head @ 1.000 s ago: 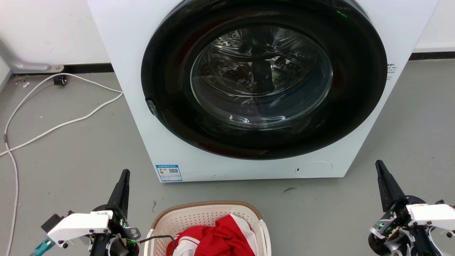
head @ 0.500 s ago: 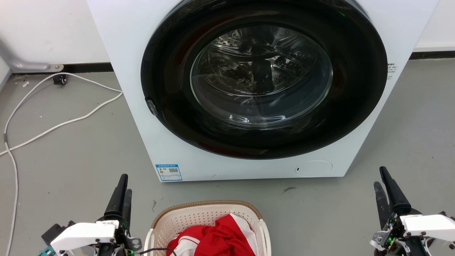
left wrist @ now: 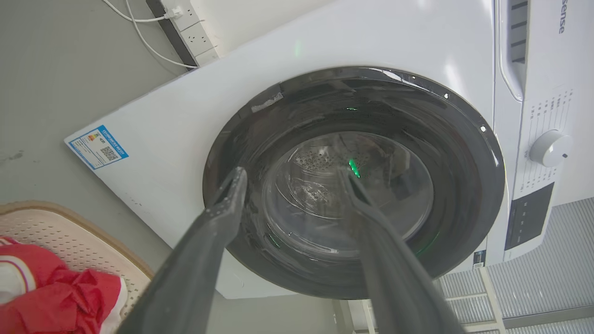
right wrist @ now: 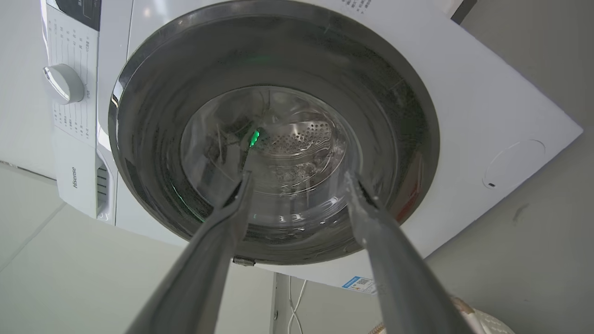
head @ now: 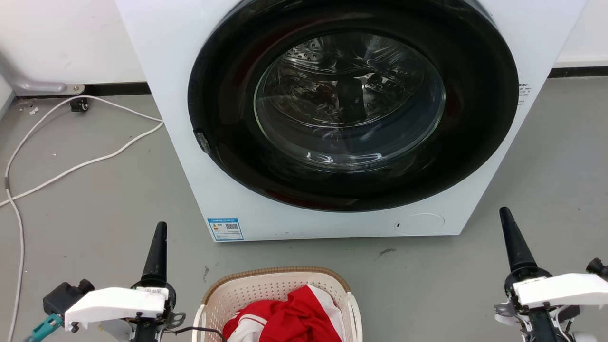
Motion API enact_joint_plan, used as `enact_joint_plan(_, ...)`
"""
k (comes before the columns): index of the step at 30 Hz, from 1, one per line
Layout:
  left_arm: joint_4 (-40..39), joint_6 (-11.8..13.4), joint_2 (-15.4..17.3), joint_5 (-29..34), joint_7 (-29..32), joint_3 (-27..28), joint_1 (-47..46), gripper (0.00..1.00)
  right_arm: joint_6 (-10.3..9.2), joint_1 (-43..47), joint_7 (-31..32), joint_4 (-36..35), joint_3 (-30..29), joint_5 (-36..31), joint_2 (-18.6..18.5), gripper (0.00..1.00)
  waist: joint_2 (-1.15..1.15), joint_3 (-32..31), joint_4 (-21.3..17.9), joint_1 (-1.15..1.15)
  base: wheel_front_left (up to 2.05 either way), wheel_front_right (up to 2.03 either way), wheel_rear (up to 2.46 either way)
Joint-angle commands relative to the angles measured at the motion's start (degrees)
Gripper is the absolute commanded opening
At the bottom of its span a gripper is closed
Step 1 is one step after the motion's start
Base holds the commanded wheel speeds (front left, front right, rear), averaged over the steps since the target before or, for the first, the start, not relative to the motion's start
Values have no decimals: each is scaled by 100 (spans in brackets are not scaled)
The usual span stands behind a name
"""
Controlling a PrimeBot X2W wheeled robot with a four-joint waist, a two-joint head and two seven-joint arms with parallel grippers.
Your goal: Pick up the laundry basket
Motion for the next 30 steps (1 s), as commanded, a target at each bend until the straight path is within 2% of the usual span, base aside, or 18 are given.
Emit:
enact_joint_plan(1, -145, 14, 21, 255, -57, -21, -95, 100, 1, -21, -60, -164, 45, -286, -15, 100, 0, 1, 0, -1, 0, 0, 0)
enact_joint_plan(8, -277, 120, 24, 1072, -216, -145, -49, 100, 1, 38, -216, -323, 178, -1308, -16, 100, 0, 11, 7, -1, 0, 0, 0)
enact_joint_plan(15, -406, 195, 27, 1722, -362, -187, -19, 100, 1, 79, -365, -375, 231, -2040, -16, 100, 0, 26, 9, -1, 0, 0, 0)
enact_joint_plan(30, -528, 138, 32, 2934, -640, -250, 82, 100, 2, 187, -646, -589, 350, -3361, -16, 100, 0, 49, 6, -1, 0, 0, 0)
